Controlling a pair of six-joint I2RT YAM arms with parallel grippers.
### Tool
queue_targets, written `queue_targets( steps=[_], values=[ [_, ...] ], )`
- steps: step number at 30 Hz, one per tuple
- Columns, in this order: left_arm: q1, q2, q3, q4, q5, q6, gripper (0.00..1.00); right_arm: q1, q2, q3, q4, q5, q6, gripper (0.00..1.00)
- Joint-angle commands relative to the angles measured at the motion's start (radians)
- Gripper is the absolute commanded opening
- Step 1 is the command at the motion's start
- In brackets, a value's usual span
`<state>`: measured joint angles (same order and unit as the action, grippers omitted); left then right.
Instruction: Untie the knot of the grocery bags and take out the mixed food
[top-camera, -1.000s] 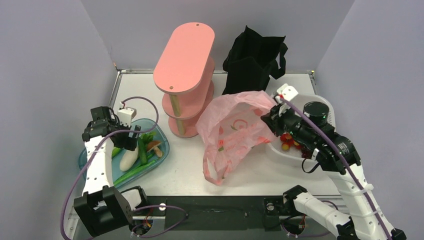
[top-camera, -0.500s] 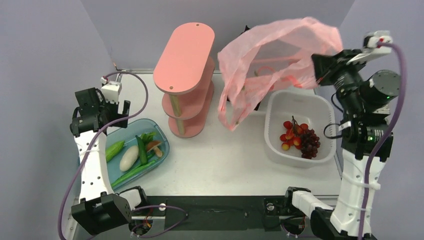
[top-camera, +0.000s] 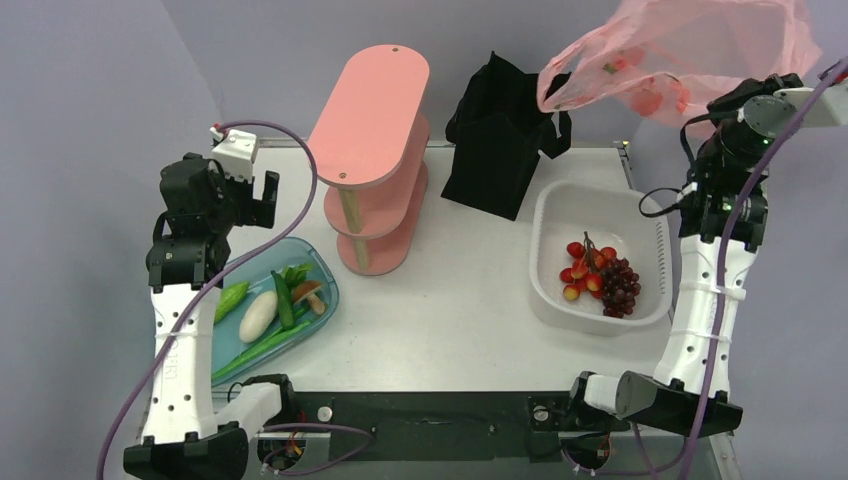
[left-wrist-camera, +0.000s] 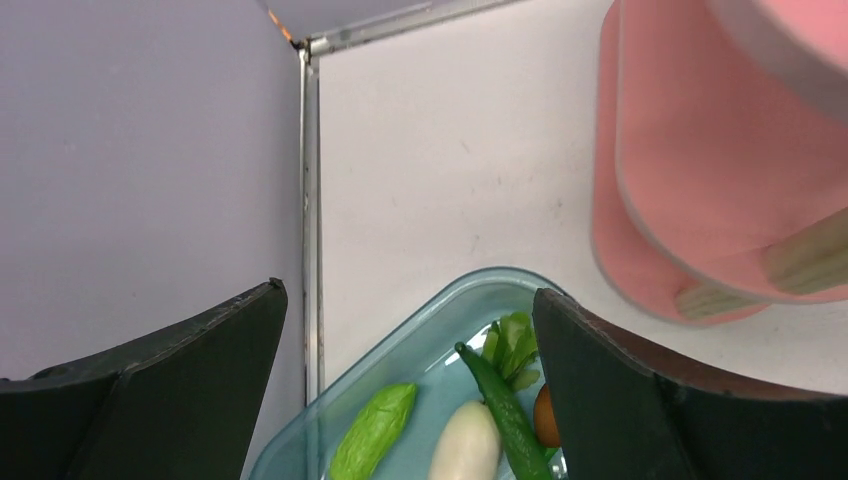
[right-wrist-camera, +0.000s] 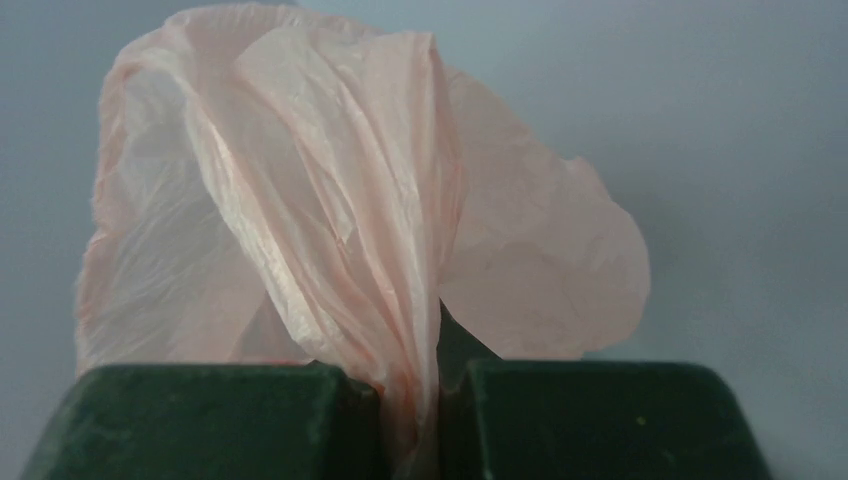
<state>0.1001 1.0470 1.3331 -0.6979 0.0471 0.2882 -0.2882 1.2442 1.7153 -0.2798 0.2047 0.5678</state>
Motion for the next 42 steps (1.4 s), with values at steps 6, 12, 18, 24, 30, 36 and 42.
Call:
queue_targets(
  steps=[6, 12, 18, 24, 30, 36, 42],
  values=[
    [-0.091, 0.01, 0.186, 0.09, -0.076, -0.066, 0.93, 0.065, 0.119, -0.038, -0.011, 0.577, 0.107, 0.0],
    [-0.152, 0.028, 0.236, 0.076, -0.058, -0.078, 0.92, 0.019, 0.232, -0.078, 0.063, 0.421, 0.144, 0.0],
    [-0.178, 0.027, 0.245, 0.054, -0.068, -0.075, 0.91, -0.006, 0.406, -0.012, 0.108, 0.248, 0.099, 0.09],
    [-0.198, 0.022, 0.251, 0.03, -0.073, -0.079, 0.91, 0.002, 0.461, 0.016, 0.127, 0.108, 0.014, 0.56],
    [-0.21, 0.02, 0.226, 0.018, -0.069, -0.083, 0.89, 0.019, 0.373, -0.007, 0.089, 0.019, -0.164, 0.76],
    [-0.221, 0.023, 0.203, 0.037, -0.055, -0.128, 0.89, 0.025, 0.242, -0.066, 0.071, -0.325, -0.354, 0.84],
    [-0.234, 0.037, 0.214, 0.04, -0.021, -0.133, 0.89, 0.209, 0.197, -0.025, -0.113, -0.619, -0.668, 0.85]
  ],
)
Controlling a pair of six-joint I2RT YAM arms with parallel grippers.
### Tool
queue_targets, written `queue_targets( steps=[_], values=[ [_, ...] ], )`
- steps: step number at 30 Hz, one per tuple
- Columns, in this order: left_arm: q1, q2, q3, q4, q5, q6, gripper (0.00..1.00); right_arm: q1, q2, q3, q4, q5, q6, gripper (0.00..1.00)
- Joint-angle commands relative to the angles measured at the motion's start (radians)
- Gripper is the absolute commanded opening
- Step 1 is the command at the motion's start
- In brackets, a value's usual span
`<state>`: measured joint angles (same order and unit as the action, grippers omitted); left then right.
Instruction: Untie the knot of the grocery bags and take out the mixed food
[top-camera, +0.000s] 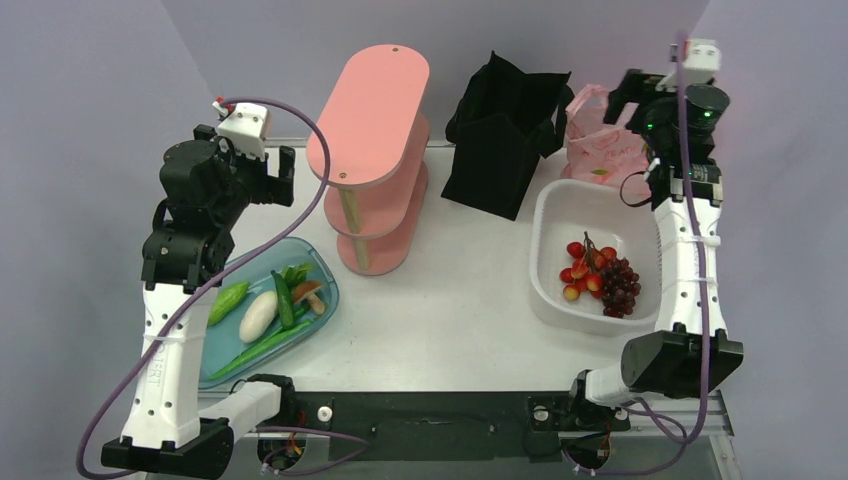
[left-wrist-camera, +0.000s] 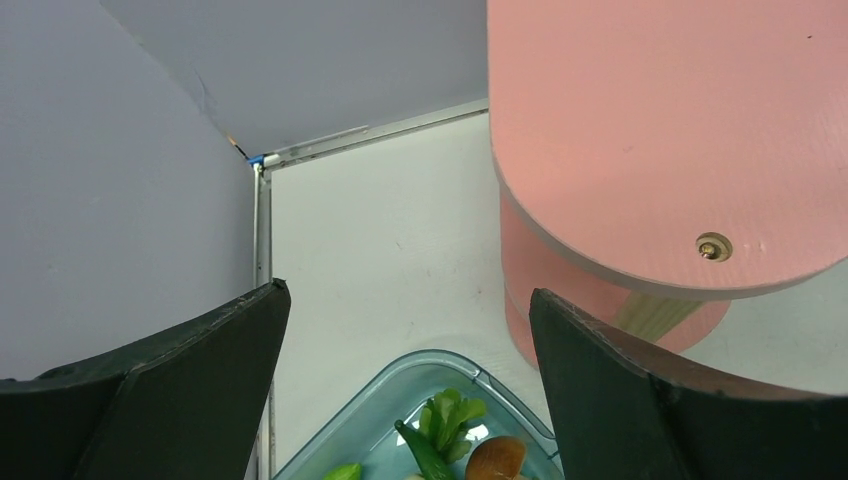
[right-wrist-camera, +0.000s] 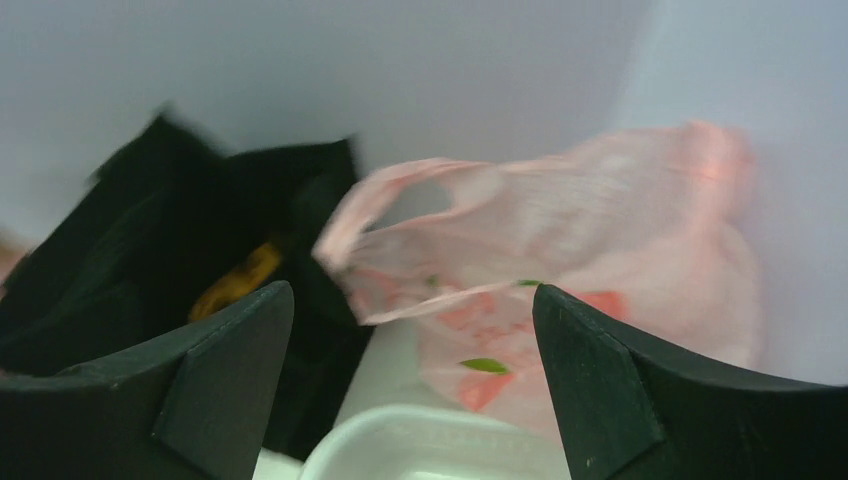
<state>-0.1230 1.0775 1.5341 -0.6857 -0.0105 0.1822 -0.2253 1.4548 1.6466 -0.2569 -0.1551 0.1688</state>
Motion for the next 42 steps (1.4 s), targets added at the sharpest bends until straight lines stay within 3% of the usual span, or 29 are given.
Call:
queue_targets(
  steps=[1, 5, 10, 20, 24, 26, 27, 29, 42],
  values=[
    [-0.014, 0.007, 0.017, 0.026, 0.045, -0.026, 0.89, 0.198, -0.008, 0.053, -0.163, -0.25, -0.355, 0.85],
    [-0.021, 0.007, 0.027, 0.016, 0.055, -0.026, 0.88, 0.347, 0.018, 0.09, -0.268, -0.201, -0.561, 0.86],
    [-0.021, -0.013, 0.02, 0.001, 0.037, -0.019, 0.88, 0.45, 0.094, 0.139, -0.345, -0.109, -0.762, 0.87],
    [-0.017, -0.051, 0.004, -0.019, 0.026, -0.01, 0.87, 0.477, 0.317, 0.27, -0.299, -0.003, -0.772, 0.85],
    [-0.012, -0.053, 0.003, -0.024, 0.023, -0.008, 0.87, 0.481, 0.375, 0.327, -0.388, -0.11, -0.804, 0.65],
    [-0.013, -0.048, 0.011, -0.03, 0.029, -0.01, 0.87, 0.49, 0.379, 0.34, -0.462, -0.181, -0.843, 0.48],
    [-0.012, -0.043, 0.018, -0.035, 0.031, -0.011, 0.87, 0.494, 0.378, 0.341, -0.504, -0.196, -0.872, 0.3],
    [-0.013, -0.035, 0.029, -0.036, 0.039, -0.011, 0.87, 0.509, 0.369, 0.343, -0.557, -0.23, -0.91, 0.03],
    [-0.016, 0.007, 0.062, 0.016, 0.114, -0.032, 0.87, 0.602, 0.129, 0.225, -0.656, -0.437, -0.907, 0.0]
  ],
)
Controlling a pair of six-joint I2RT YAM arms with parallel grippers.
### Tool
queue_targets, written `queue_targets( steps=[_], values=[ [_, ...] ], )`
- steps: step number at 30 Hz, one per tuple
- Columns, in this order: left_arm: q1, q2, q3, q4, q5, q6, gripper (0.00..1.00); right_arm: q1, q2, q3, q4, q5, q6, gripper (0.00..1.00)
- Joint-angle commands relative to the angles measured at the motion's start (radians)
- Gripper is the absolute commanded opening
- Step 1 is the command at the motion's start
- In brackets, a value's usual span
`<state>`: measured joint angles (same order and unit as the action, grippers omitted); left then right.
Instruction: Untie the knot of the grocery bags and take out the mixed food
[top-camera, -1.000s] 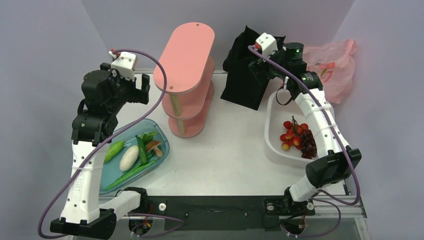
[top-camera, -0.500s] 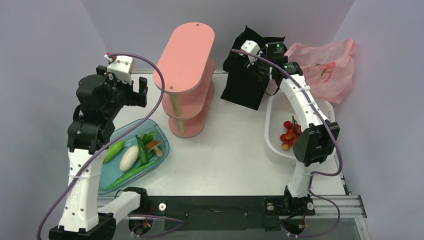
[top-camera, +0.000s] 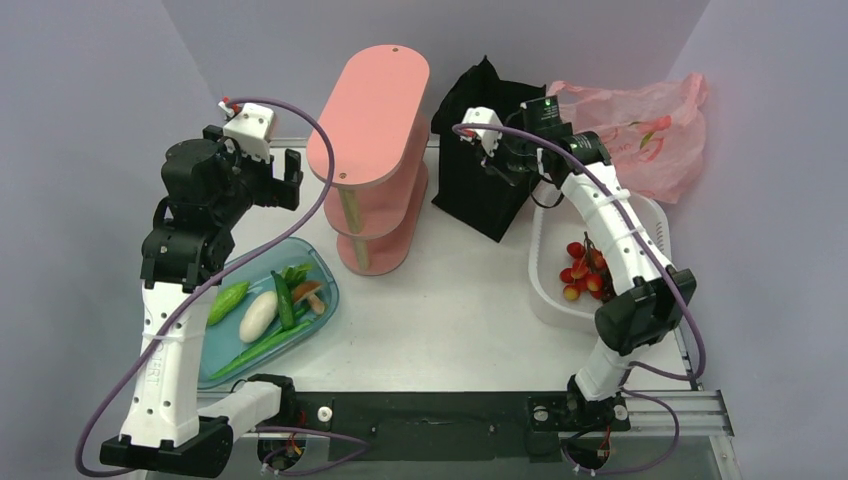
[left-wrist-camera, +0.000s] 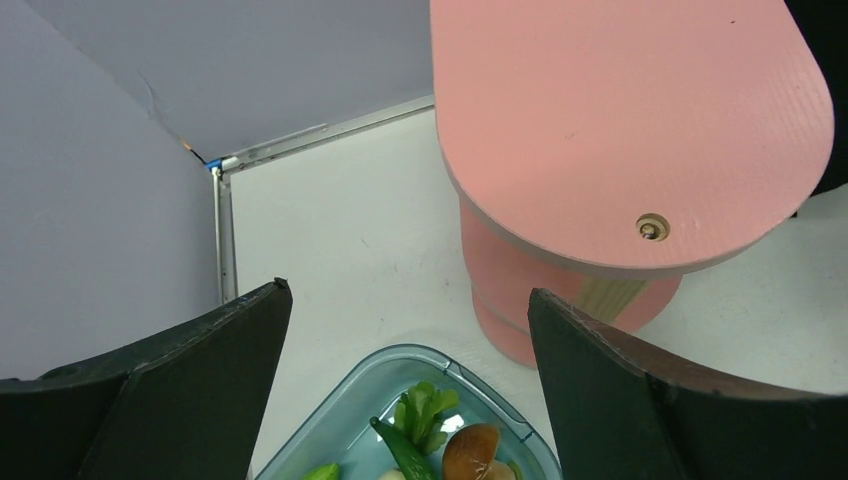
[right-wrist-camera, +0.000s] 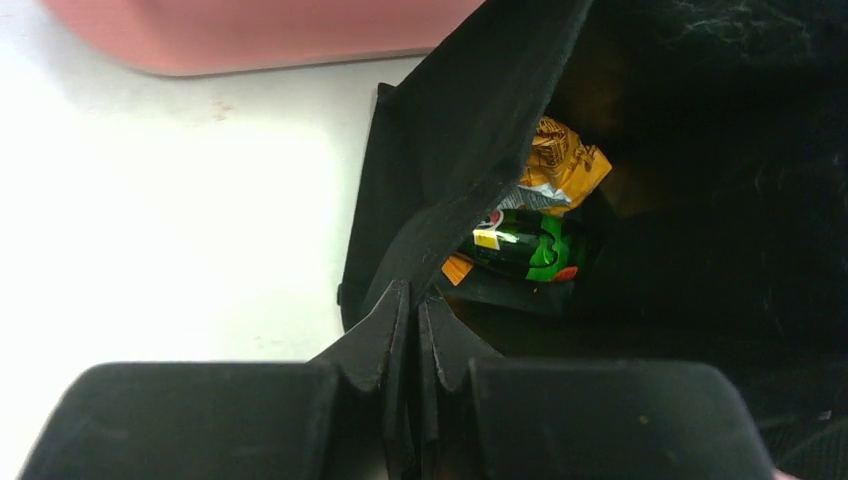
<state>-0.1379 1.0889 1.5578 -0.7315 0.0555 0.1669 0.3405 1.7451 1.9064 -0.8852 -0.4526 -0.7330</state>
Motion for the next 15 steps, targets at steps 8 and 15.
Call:
queue_targets(
  steps=[8, 15],
  values=[
    [-0.006, 0.001, 0.059, 0.044, 0.236, 0.039, 0.87, 0.087, -0.381, -0.255, -0.163, -0.215, -0.087, 0.0],
    [-0.098, -0.033, 0.004, 0.052, 0.591, 0.085, 0.87, 0.218, -0.615, -0.547, -0.227, -0.209, -0.15, 0.0]
  ],
)
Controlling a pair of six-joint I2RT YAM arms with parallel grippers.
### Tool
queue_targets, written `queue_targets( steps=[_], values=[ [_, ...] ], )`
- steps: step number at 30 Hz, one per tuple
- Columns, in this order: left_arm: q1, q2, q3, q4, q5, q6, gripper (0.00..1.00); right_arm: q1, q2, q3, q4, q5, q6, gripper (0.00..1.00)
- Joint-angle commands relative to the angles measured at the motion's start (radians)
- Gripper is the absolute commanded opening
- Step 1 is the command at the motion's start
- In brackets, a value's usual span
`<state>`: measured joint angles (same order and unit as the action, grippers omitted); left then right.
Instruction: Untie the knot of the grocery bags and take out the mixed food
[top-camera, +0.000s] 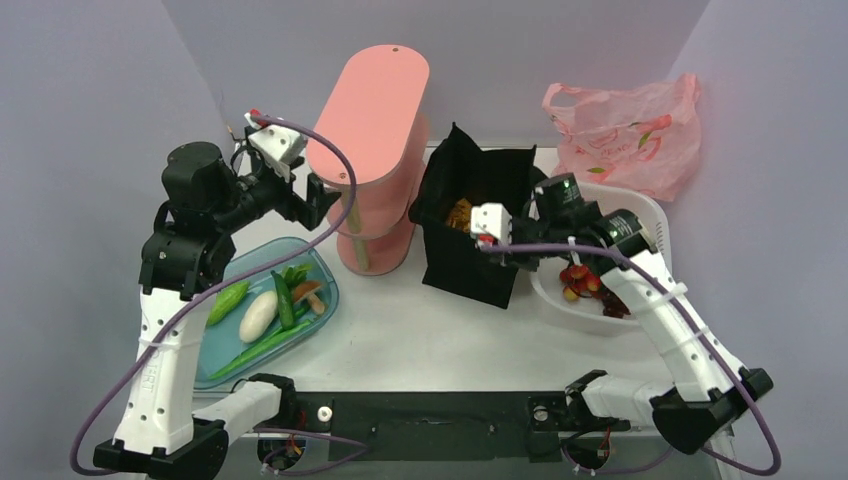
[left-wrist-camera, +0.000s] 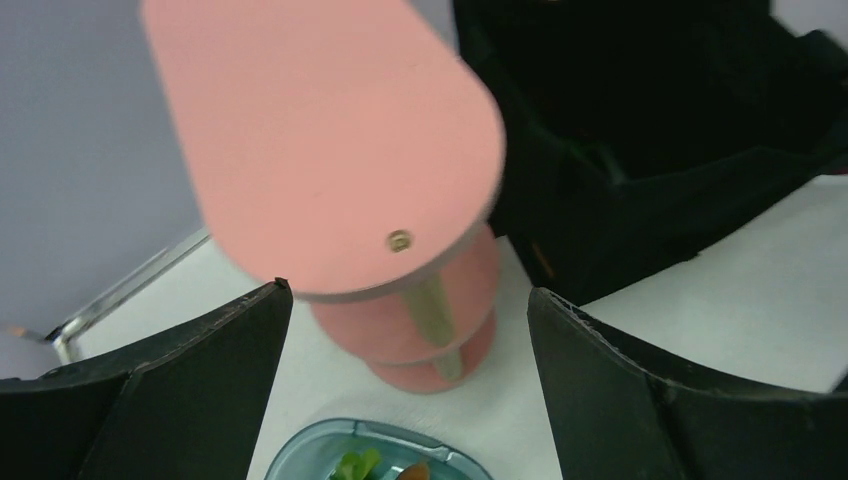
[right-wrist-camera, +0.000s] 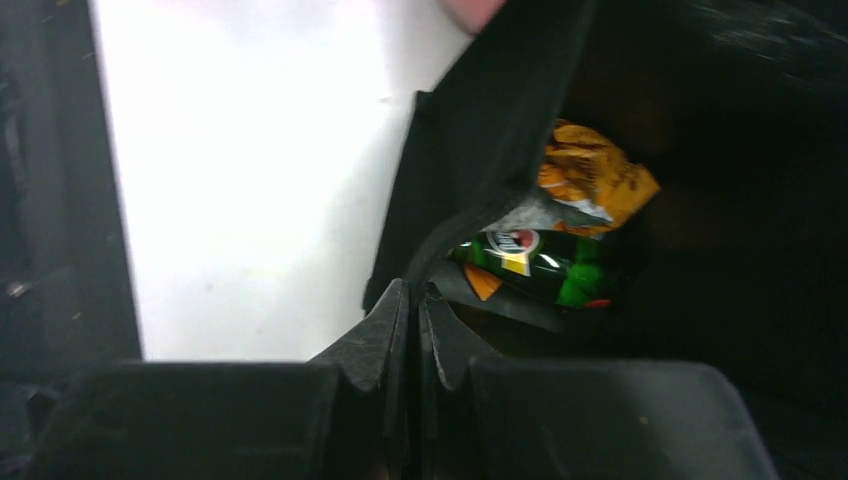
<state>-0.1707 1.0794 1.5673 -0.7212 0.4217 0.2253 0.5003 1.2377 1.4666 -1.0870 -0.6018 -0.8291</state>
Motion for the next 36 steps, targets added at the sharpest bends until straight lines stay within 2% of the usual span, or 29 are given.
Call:
queue_targets(
  steps=[1, 4, 6, 12, 14, 17, 21, 25, 27, 28, 30, 31, 33, 36],
  values=[
    [-0.116, -0.019, -0.011, 0.03, 0.234, 0.033, 0.87, 0.08, -0.121, -0.151, -0.025, -0.049, -0.054, 0.02],
    [-0.259, -0.006, -0.061, 0.018, 0.17, 0.102, 0.87, 0.101, -0.164, -0.198, -0.024, -0.04, -0.022, 0.23],
    [-0.385, -0.002, -0.103, 0.029, 0.088, 0.165, 0.87, 0.104, -0.172, -0.206, -0.022, -0.043, 0.013, 0.28],
    [-0.733, 0.059, -0.178, 0.127, -0.183, 0.332, 0.89, 0.104, -0.204, -0.245, -0.019, -0.052, 0.048, 0.28],
    [-0.792, 0.065, -0.222, 0.214, -0.224, 0.399, 0.9, 0.104, -0.214, -0.264, -0.019, -0.057, 0.053, 0.26],
    [-0.83, 0.072, -0.289, 0.324, -0.202, 0.517, 0.92, 0.106, -0.23, -0.288, -0.014, -0.063, 0.057, 0.25],
    [-0.855, 0.138, -0.279, 0.428, -0.196, 0.576, 0.93, 0.106, -0.239, -0.309, -0.012, -0.08, 0.063, 0.24],
    [-0.858, 0.213, -0.279, 0.464, -0.218, 0.636, 0.94, 0.106, -0.249, -0.326, -0.014, -0.099, 0.071, 0.24],
    [-0.858, 0.233, -0.317, 0.451, -0.232, 0.725, 0.93, 0.106, -0.26, -0.338, -0.016, -0.105, 0.073, 0.24],
    [-0.858, 0.234, -0.359, 0.436, -0.232, 0.815, 0.91, 0.107, -0.268, -0.34, -0.02, -0.104, 0.074, 0.24],
    [-0.861, 0.209, -0.43, 0.397, -0.203, 0.922, 0.81, 0.107, -0.285, -0.35, -0.023, -0.092, 0.087, 0.24],
    [-0.871, 0.173, -0.456, 0.398, -0.189, 0.941, 0.71, 0.104, -0.291, -0.359, -0.024, -0.082, 0.092, 0.24],
    [-0.901, 0.112, -0.536, 0.408, -0.191, 0.956, 0.59, 0.101, -0.319, -0.38, -0.025, -0.074, 0.109, 0.27],
    [-0.953, 0.057, -0.611, 0.372, -0.213, 0.942, 0.51, 0.099, -0.371, -0.419, -0.023, -0.071, 0.129, 0.33]
  ],
)
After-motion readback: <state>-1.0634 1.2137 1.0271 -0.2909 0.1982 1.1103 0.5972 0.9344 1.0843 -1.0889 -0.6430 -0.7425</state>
